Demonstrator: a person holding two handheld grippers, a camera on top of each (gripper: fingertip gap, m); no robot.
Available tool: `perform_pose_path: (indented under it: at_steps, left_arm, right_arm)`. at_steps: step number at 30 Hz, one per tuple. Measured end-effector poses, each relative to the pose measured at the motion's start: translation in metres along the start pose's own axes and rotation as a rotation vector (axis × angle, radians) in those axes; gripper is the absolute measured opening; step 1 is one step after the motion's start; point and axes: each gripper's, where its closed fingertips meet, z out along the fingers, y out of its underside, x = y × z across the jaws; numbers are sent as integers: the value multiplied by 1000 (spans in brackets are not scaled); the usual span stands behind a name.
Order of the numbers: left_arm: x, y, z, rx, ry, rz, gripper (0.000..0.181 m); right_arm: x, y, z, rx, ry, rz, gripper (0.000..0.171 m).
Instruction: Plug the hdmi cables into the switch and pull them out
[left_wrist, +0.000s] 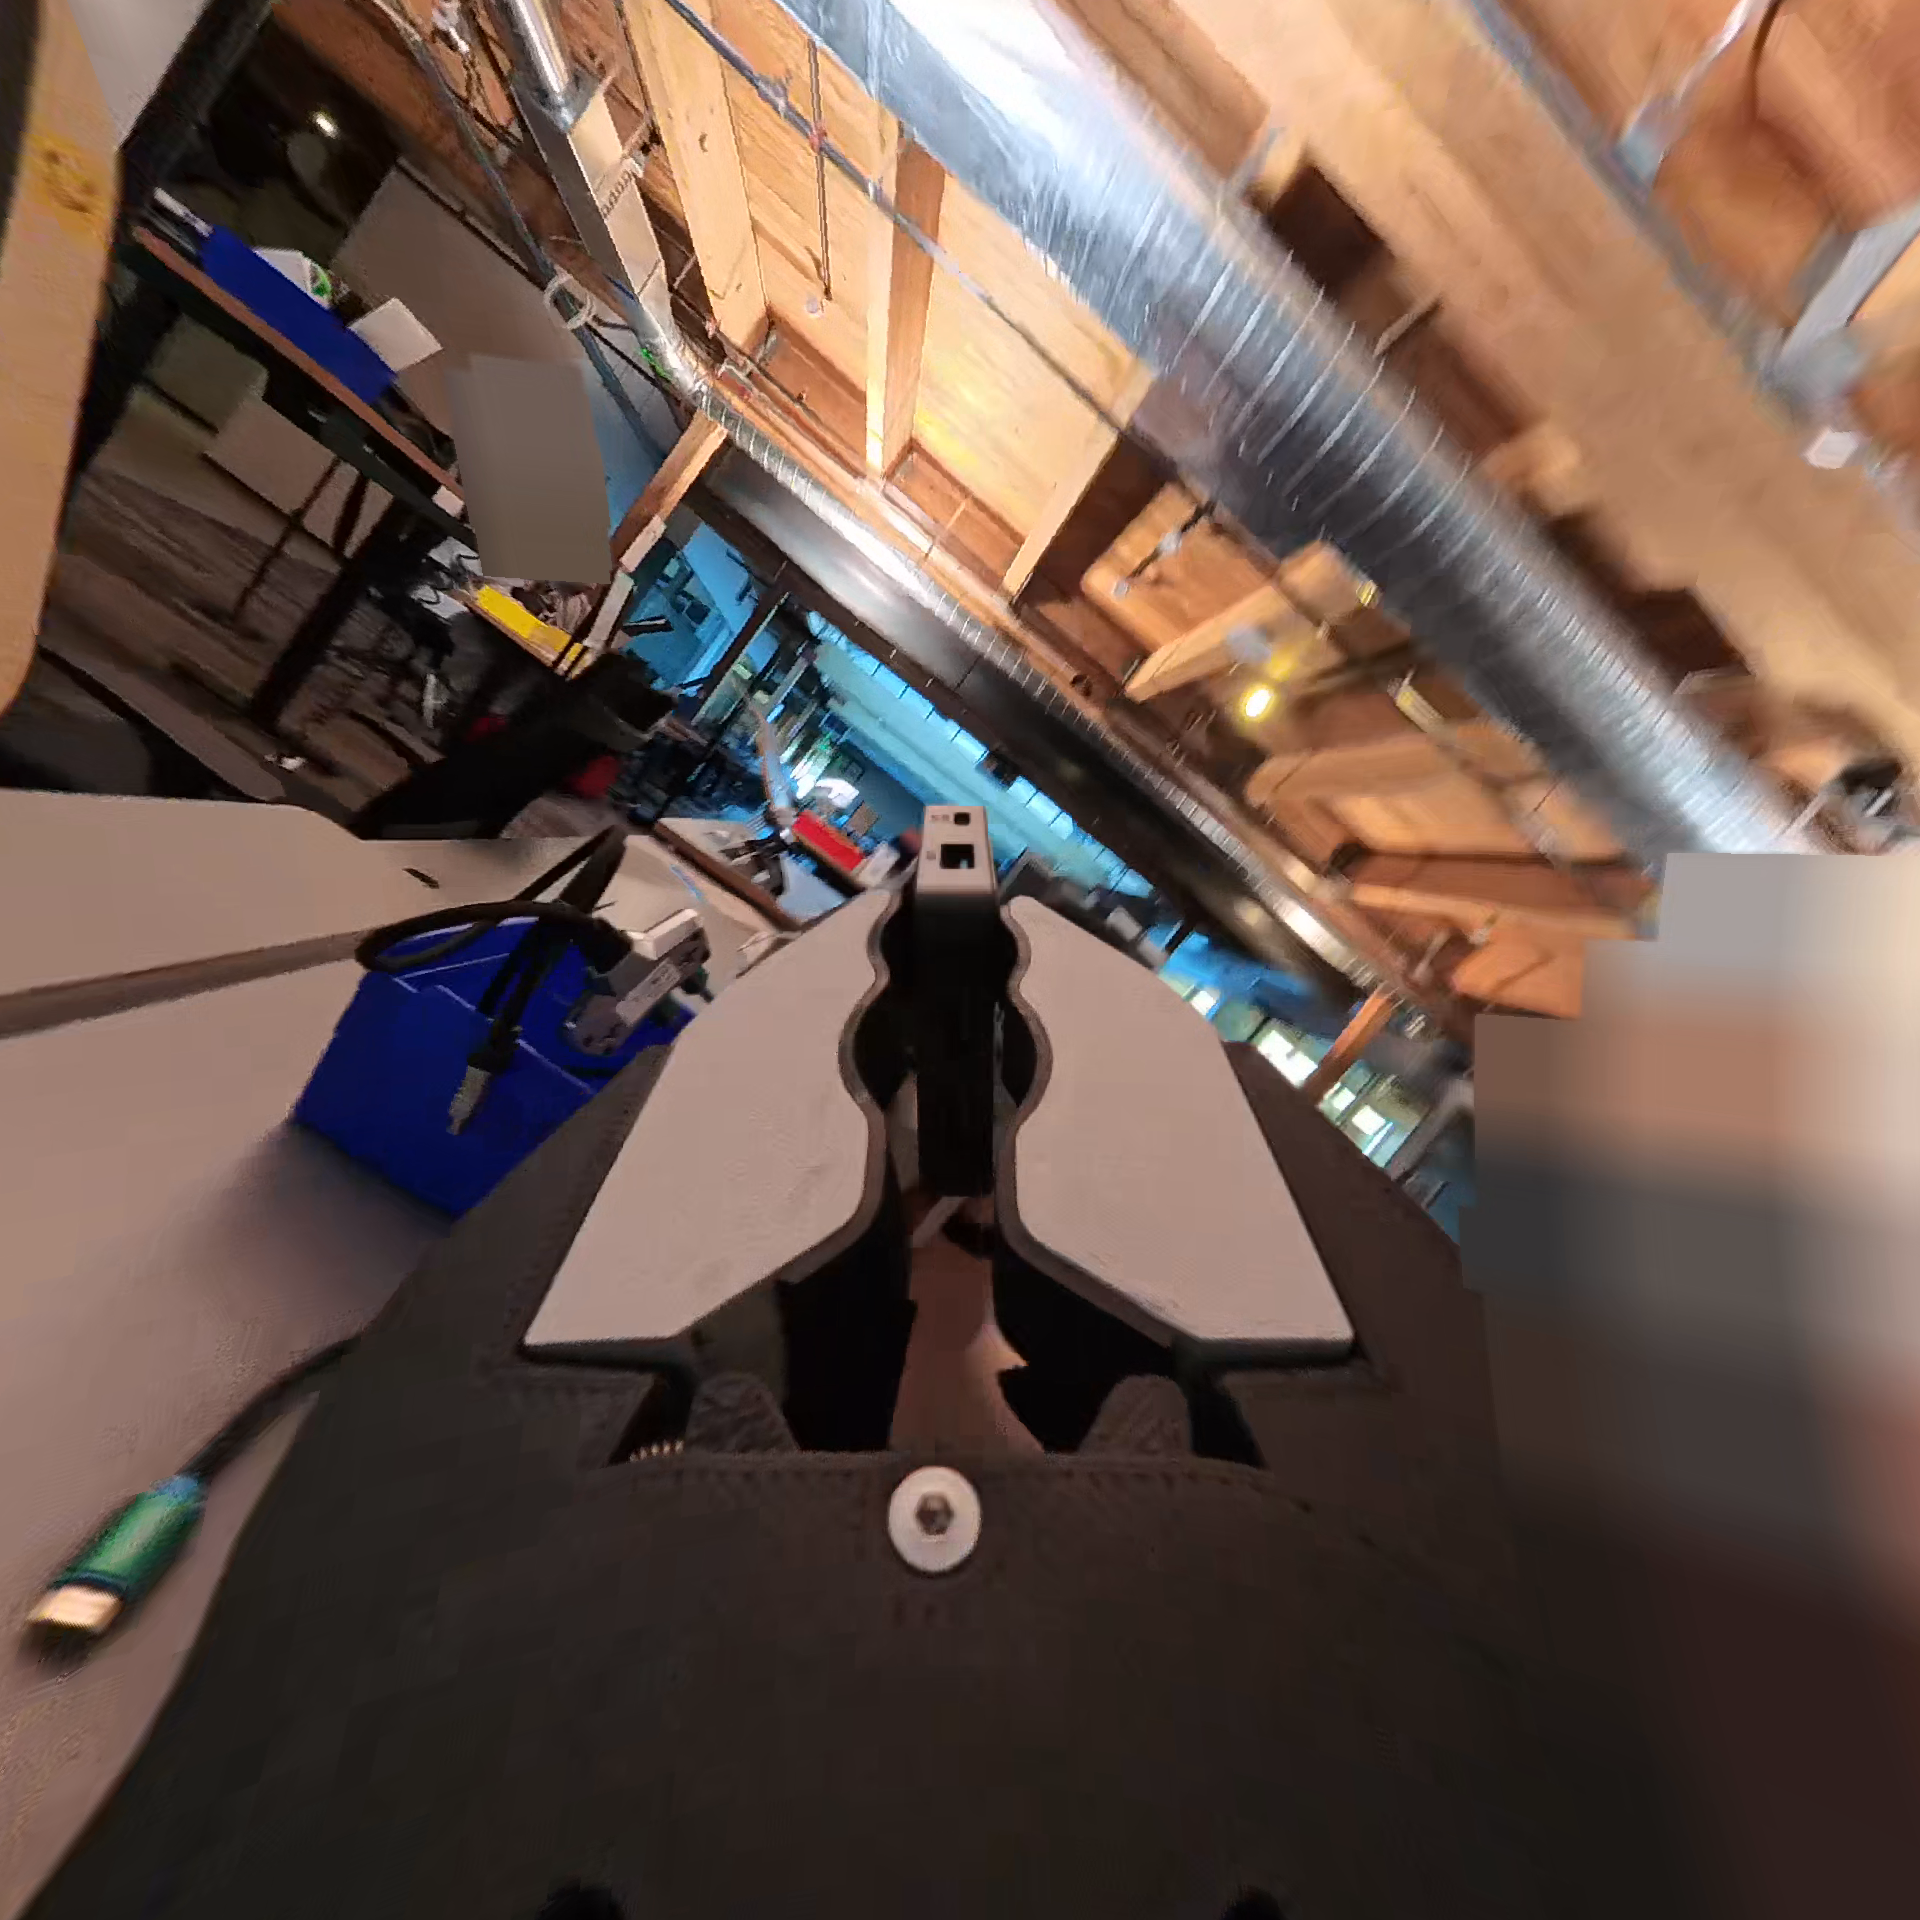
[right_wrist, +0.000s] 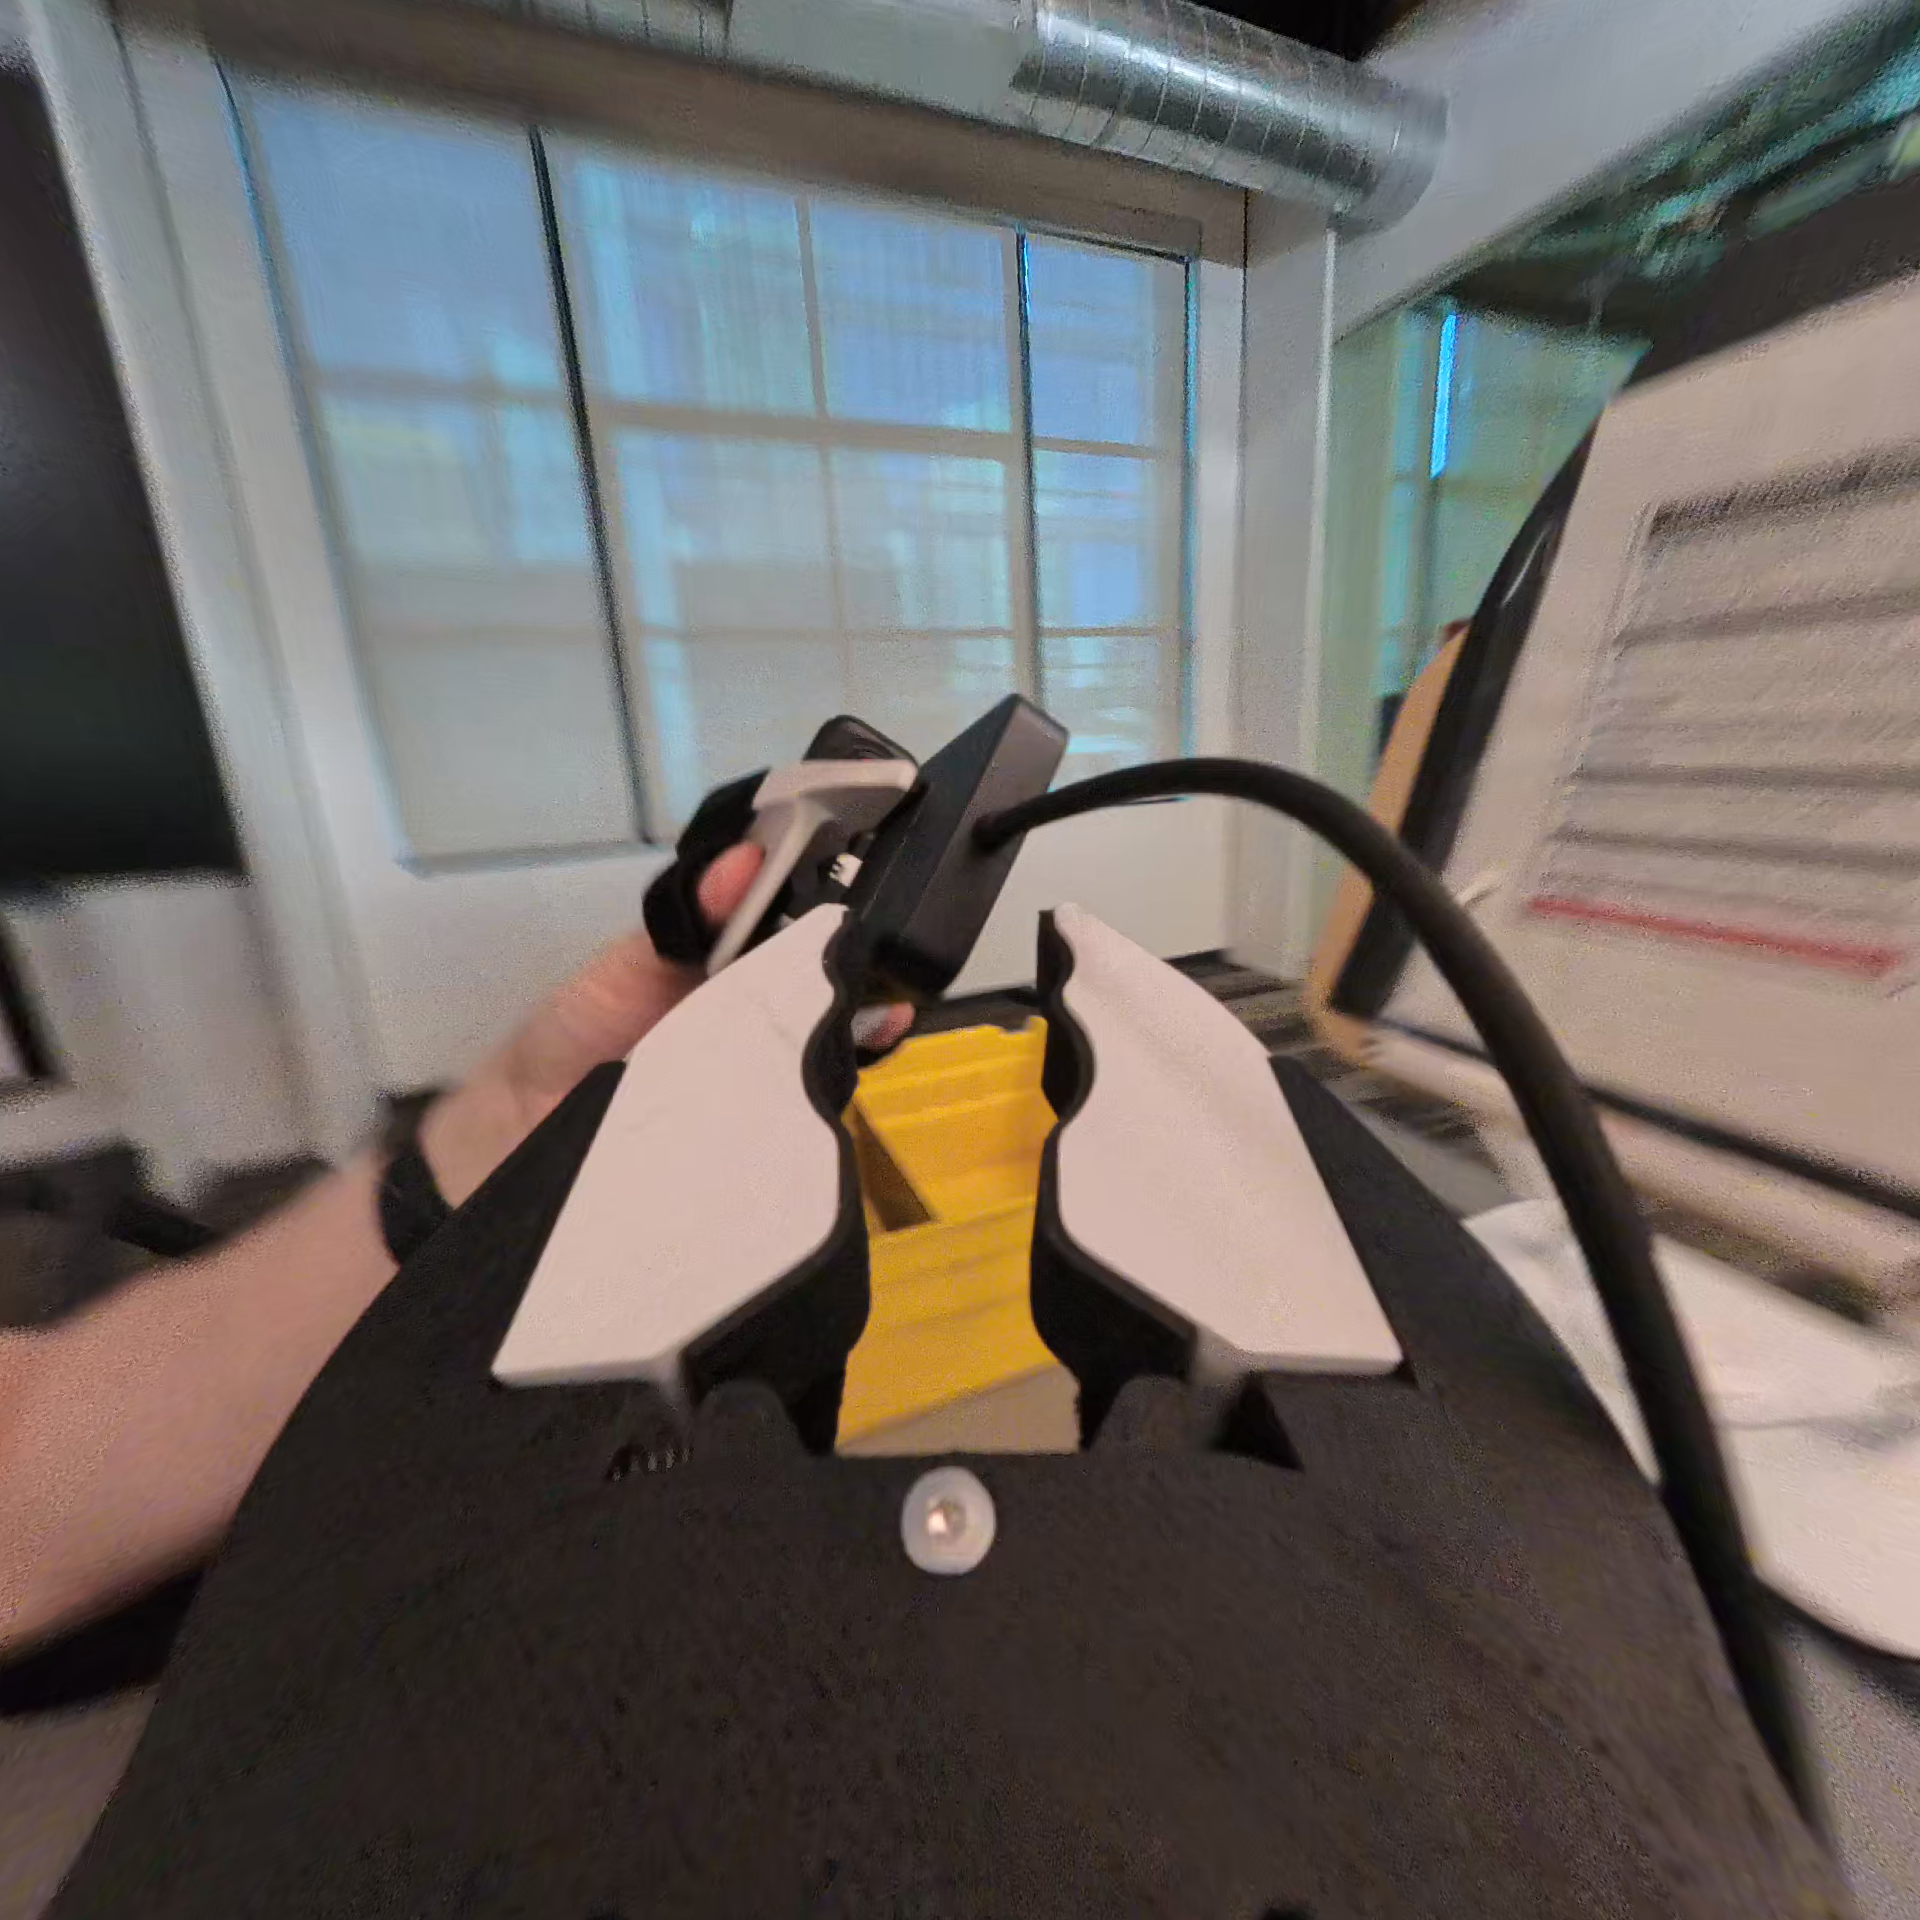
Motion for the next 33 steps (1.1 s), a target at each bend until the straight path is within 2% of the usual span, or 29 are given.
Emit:
perform_pose_path:
  at_steps: [6,9,14,17,20,23,27,28,29,31,33]
  left_arm:
    - [-21,-28,-34,244,73,-413,13]
    - [-33,-26,-36,293,79,-506,13]
    - [-34,-22,-33,281,68,-507,13]
    - [-35,-21,-32,275,29,-476,13]
    - [-44,-11,-27,252,-52,-439,13]
    - [-53,5,-17,233,-110,-444,13]
    - [-61,28,-2,184,-123,-493,13]
    - [-62,31,0,181,-119,-512,13]
    - [-61,31,2,185,-106,-520,14]
    - [-47,23,6,173,-34,-500,31]
    - [-29,6,4,154,-5,-369,44]
  right_arm:
    - [-23,7,-2,-193,106,-801,35]
    - [-39,11,-1,-206,143,-1137,29]
    - [-44,23,7,-284,158,-1214,31]
    - [-29,18,5,-324,263,-1279,37]
    - [-13,18,2,-426,388,-1443,48]
    - [2,27,0,-537,486,-1647,49]
    - [22,45,-4,-668,532,-1703,42]
    - [27,47,-7,-690,542,-1702,25]
    - [26,44,-7,-649,537,-1693,22]
    - [29,32,-11,-545,562,-1493,15]
    - [36,12,-19,-392,579,-1129,15]
